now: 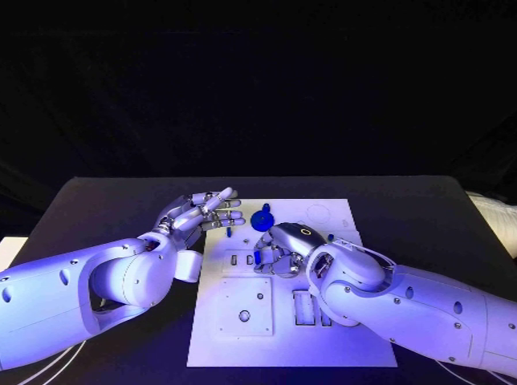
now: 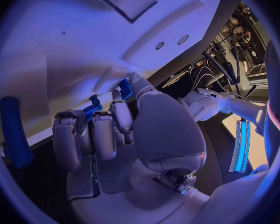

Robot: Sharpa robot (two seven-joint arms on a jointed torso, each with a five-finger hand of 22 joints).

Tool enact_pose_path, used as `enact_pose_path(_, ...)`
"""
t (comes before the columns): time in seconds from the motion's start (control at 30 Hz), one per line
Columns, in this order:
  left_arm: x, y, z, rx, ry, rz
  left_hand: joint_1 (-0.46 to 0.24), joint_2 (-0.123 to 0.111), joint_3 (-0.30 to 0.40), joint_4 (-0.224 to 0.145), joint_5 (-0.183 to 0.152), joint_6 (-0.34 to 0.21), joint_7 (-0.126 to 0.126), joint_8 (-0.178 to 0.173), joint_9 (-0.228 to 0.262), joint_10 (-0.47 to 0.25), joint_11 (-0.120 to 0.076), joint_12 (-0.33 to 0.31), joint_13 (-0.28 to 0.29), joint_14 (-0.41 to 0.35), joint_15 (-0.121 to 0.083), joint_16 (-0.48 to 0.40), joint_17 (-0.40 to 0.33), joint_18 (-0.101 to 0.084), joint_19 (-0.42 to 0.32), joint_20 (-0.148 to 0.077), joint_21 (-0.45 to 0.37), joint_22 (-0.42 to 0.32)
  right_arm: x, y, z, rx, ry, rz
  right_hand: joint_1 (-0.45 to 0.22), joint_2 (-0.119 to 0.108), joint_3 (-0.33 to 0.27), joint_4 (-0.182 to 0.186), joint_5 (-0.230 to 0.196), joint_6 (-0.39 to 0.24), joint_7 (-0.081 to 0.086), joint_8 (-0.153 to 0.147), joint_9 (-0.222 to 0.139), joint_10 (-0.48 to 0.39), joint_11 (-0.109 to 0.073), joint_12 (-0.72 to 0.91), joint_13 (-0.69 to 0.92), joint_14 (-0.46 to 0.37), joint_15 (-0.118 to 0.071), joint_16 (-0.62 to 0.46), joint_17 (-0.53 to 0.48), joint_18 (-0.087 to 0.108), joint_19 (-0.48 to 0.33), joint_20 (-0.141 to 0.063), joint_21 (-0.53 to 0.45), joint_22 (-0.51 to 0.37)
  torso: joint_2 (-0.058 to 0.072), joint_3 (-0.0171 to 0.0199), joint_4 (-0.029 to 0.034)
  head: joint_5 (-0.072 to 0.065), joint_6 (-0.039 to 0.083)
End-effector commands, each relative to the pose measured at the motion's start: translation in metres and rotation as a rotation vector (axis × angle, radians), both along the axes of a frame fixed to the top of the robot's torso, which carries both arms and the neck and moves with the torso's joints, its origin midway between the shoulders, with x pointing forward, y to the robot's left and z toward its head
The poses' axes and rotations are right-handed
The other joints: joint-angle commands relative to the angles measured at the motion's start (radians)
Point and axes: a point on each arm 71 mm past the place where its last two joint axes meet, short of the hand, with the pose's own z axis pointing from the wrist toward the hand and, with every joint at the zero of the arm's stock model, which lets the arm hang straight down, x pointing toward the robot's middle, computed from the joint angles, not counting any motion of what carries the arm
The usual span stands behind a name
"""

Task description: Assemble the parts on the task board

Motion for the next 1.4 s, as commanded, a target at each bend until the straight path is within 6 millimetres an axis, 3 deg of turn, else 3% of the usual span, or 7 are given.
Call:
enact_pose_path(0.03,0.0,-0.002,0.001,-0.014,-0.007,-0.018,0.004,0.002,0.001,-0.005,0.002,0.003,0.005,-0.004,-0.001,-0.001,0.007,-0.007,-0.001,0.008,-0.001,-0.005,0.001,0.011,0.006,0.002,0.001,-0.001,0.0,-0.004,0.001,0.053,-0.034,-0.034,-0.013,-0.002,-0.013,0.005,-0.002,-0.009,0.001,-0.005,-0.005,-0.006,-0.002,-0.002,0.005,0.071,0.008,-0.004,0.104,0.005,0.022,0.006,-0.004,0.159,0.0,0.0004,0.0,0.0,0.001)
enact_pose_path(0.5,0.004,0.002,-0.01,0.238,0.031,-0.172,-0.024,0.01,-0.013,0.004,0.001,0.119,-0.068,0.03,0.01,0.236,-0.087,0.08,0.037,0.349,-0.109,0.188,0.151,0.009,0.243,-0.099,0.17,0.077,-0.003,-0.039,0.047,0.466,0.029,0.141,-0.013,0.007,-0.081,0.051,-0.053,-0.057,0.013,-0.003,-0.006,-0.027,0.011,-0.024,-0.011,0.066,0.019,-0.015,0.092,0.015,-0.008,0.017,-0.026,0.121,-0.012,0.0023,-0.0009,0.009,0.002)
enact_pose_path(0.6,0.007,0.003,-0.012,0.374,0.055,-0.235,-0.035,0.0,-0.022,0.018,0.0,0.147,-0.092,0.032,0.013,0.324,-0.125,0.115,0.066,0.414,-0.152,0.629,0.553,0.003,0.35,-0.141,0.317,0.189,0.002,-0.057,0.06,0.537,0.088,0.113,-0.021,0.012,-0.108,0.063,-0.089,-0.054,0.014,-0.002,-0.003,-0.031,0.012,-0.029,-0.015,0.065,0.02,-0.018,0.088,0.016,-0.012,0.018,-0.029,0.116,-0.017,0.0029,-0.003,0.01,0.0)
enact_pose_path(0.73,0.014,0.002,-0.012,0.633,0.111,-0.341,-0.072,-0.022,-0.048,0.049,0.0,0.178,-0.126,0.064,0.035,0.429,-0.162,0.323,0.241,0.433,-0.181,1.271,1.237,-0.073,0.47,-0.172,0.799,0.77,0.008,-0.086,0.075,0.593,0.119,0.053,-0.003,0.024,-0.118,0.059,-0.071,-0.052,0.013,-0.001,-0.002,-0.031,0.011,-0.024,-0.014,0.065,0.02,-0.019,0.088,0.016,-0.011,0.017,-0.03,0.116,-0.027,0.004,-0.0078,0.016,-0.006)
enact_pose_path(0.83,0.02,0.002,-0.009,0.821,0.144,-0.39,-0.109,-0.017,-0.068,0.086,-0.002,0.2,-0.141,0.128,0.074,0.405,-0.171,0.734,0.653,0.448,-0.178,1.403,1.408,-0.091,0.478,-0.183,0.942,0.953,0.01,-0.103,0.082,0.598,0.118,0.015,0.006,0.031,-0.124,0.056,-0.062,-0.047,0.011,0.0,0.0,-0.03,0.009,-0.022,-0.014,0.065,0.019,-0.02,0.087,0.016,-0.011,0.017,-0.03,0.116,-0.032,0.0056,-0.0123,0.022,-0.011)
enact_pose_path(1.07,0.037,-0.006,0.011,1.213,0.142,-0.427,-0.183,0.013,-0.133,0.117,-0.007,0.142,-0.175,0.351,0.262,0.37,-0.202,1.138,1.064,0.45,-0.208,1.412,1.421,-0.116,0.5,-0.193,1.081,1.148,0.013,-0.129,0.086,0.587,0.111,-0.051,0.02,0.041,-0.136,0.051,-0.04,-0.038,0.008,0.002,0.003,-0.03,0.007,-0.021,-0.016,0.065,0.016,-0.022,0.085,0.016,-0.01,0.015,-0.031,0.116,-0.04,0.0112,-0.0185,0.036,-0.019)
enact_pose_path(1.4,0.056,-0.031,0.022,1.429,0.159,-0.427,-0.24,0.042,-0.202,0.122,-0.064,0.066,-0.193,0.52,0.445,0.386,-0.205,1.199,1.138,0.45,-0.209,1.412,1.421,-0.13,0.525,-0.199,1.129,1.234,0.016,-0.137,0.086,0.569,0.108,-0.09,0.025,0.047,-0.148,0.051,-0.02,-0.032,0.007,0.002,0.006,-0.031,0.005,-0.022,-0.018,0.064,0.015,-0.025,0.082,0.016,-0.01,0.013,-0.032,0.115,-0.04,0.0122,-0.019,0.04,-0.024)
